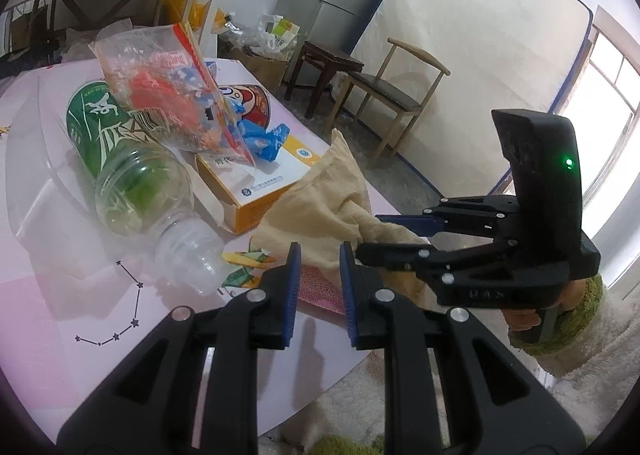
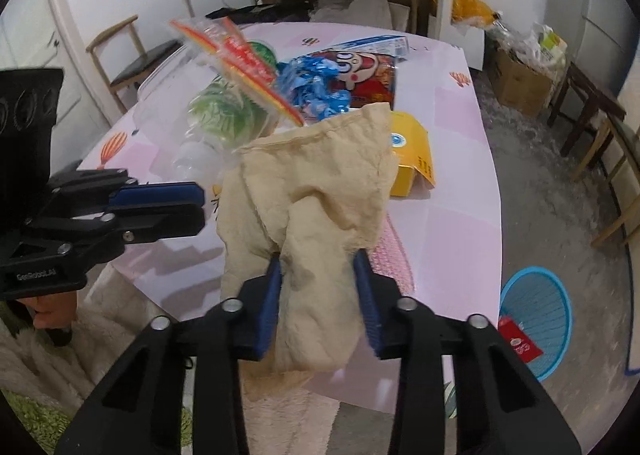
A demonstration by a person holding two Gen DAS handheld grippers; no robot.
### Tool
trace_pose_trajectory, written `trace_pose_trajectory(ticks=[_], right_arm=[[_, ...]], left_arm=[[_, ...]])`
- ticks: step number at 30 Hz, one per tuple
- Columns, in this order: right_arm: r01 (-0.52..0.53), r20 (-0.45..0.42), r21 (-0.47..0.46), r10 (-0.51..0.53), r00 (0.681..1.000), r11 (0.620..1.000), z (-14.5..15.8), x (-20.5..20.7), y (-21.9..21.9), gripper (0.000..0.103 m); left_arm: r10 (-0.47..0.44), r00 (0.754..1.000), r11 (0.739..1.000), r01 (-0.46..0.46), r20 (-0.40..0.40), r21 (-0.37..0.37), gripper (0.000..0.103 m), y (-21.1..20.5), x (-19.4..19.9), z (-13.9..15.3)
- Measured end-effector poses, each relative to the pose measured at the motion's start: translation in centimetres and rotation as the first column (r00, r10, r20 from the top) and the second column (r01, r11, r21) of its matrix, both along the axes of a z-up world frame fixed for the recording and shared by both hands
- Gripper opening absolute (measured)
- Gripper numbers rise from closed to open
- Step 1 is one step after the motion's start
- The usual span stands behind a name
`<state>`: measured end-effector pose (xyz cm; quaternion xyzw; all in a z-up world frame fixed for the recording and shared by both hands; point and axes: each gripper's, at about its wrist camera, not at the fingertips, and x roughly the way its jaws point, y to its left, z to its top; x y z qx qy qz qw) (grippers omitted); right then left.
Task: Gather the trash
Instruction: 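Grasp the pink mesh sponge with the left tool while the right tool holds the paper bag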
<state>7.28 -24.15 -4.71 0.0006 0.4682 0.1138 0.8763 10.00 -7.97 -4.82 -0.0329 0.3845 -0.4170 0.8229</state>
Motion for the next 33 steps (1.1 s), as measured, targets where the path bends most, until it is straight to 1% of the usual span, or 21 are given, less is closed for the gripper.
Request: trace_pose_trajectory(ticks=[2, 4, 8, 9, 10, 11, 12, 14, 15, 16, 17, 19, 22, 24, 25, 27, 30, 32, 33], right_arm=[[0.011, 0.0, 0.018, -0.011, 1.0, 1.0, 0.0, -0.1, -0.1, 0.01], [0.028, 0.004, 0.048, -0.029, 1.0, 0.998, 0.0, -0.2, -0.4, 0.006], [0.073, 0.025, 0.194, -0.08, 0.997, 0.978, 0.8, -0.9, -2.2, 0.005], [0.082, 0.032, 0.211, -0.091, 0.995, 0.974, 1.1, -1.0, -2.5, 0.005], [0.095, 0.048, 0.241, -0.109, 0.993, 0.966, 1.6, -1.4, -3.0, 0.005], [0.102, 0.058, 0.258, -0.121, 0.991, 0.961, 2.0, -1.7, -3.3, 0.005], [0.114, 0.072, 0.271, -0.138, 0.988, 0.956, 2.3, -2.0, -3.8, 0.005], [0.149, 0.094, 0.283, -0.182, 0.979, 0.947, 3.0, -2.8, -4.8, 0.005], [0.168, 0.1, 0.283, -0.203, 0.974, 0.944, 3.2, -3.1, -5.2, 0.005], [0.187, 0.105, 0.286, -0.225, 0.969, 0.94, 3.3, -3.3, -5.7, 0.005], [0.213, 0.111, 0.296, -0.255, 0.961, 0.931, 3.4, -3.7, -6.4, 0.005], [0.259, 0.116, 0.316, -0.308, 0.944, 0.913, 3.5, -4.4, -7.7, 0.005], [0.3, 0.118, 0.334, -0.355, 0.927, 0.894, 3.5, -4.9, -9.0, 0.005], [0.313, 0.118, 0.347, -0.372, 0.921, 0.884, 3.2, -5.2, -9.5, 0.005], [0.314, 0.116, 0.35, -0.374, 0.92, 0.882, 3.1, -5.3, -9.8, 0.005], [0.317, 0.113, 0.357, -0.377, 0.919, 0.879, 2.7, -5.3, -10.0, 0.005], [0.321, 0.109, 0.376, -0.386, 0.916, 0.869, 2.1, -5.5, -10.7, 0.005], [0.327, 0.106, 0.389, -0.394, 0.913, 0.861, 1.7, -5.6, -11.0, 0.005], [0.33, 0.103, 0.394, -0.398, 0.911, 0.858, 1.5, -5.7, -11.1, 0.005]], left_arm=[[0.002, 1.0, 1.0, -0.002, 0.003, -0.002, 0.018, 0.4, -0.3, 0.1], [0.002, 1.0, 1.0, -0.002, 0.009, -0.003, 0.018, 0.9, -0.5, 0.5], [-0.004, 0.999, 1.0, 0.004, 0.038, 0.003, 0.018, 0.9, -1.4, 1.1], [-0.009, 0.999, 1.0, 0.009, 0.043, 0.008, 0.021, 0.8, -1.5, 1.2], [-0.012, 0.999, 1.0, 0.012, 0.047, 0.013, 0.03, 0.8, -1.6, 1.2], [-0.015, 0.998, 1.0, 0.014, 0.055, 0.023, 0.035, 0.6, -1.8, 1.2], [-0.014, 0.998, 0.999, 0.012, 0.064, 0.03, 0.044, 0.4, -2.0, 1.2], [-0.019, 0.997, 0.999, 0.017, 0.074, 0.038, 0.054, -0.1, -2.1, 1.4], [-0.028, 0.997, 0.999, 0.025, 0.072, 0.046, 0.065, -0.5, -2.0, 1.4], [-0.035, 0.997, 0.998, 0.031, 0.072, 0.061, 0.069, -1.0, -2.0, 1.3], [-0.04, 0.996, 0.997, 0.036, 0.074, 0.067, 0.07, -1.3, -1.9, 1.3], [-0.077, 0.995, 0.993, 0.071, 0.061, 0.09, 0.082, -2.5, -1.6, 1.0], [-0.101, 0.992, 0.985, 0.089, 0.072, 0.147, 0.084, -4.3, -1.4, 0.7], [-0.13, 0.987, 0.973, 0.109, 0.092, 0.204, 0.085, -5.9, -1.3, 0.5], [-0.142, 0.985, 0.965, 0.115, 0.101, 0.235, 0.087, -6.6, -1.1, 0.3], [-0.164, 0.981, 0.947, 0.127, 0.103, 0.293, 0.088, -7.8, -0.8, -0.2], [-0.197, 0.975, 0.907, 0.144, 0.099, 0.396, 0.088, -9.6, -0.6, -1.3], [-0.221, 0.969, 0.876, 0.146, 0.114, 0.459, 0.088, -10.2, -0.9, -2.0], [-0.231, 0.966, 0.865, 0.15, 0.115, 0.479, 0.088, -10.6, -1.0, -2.3]])
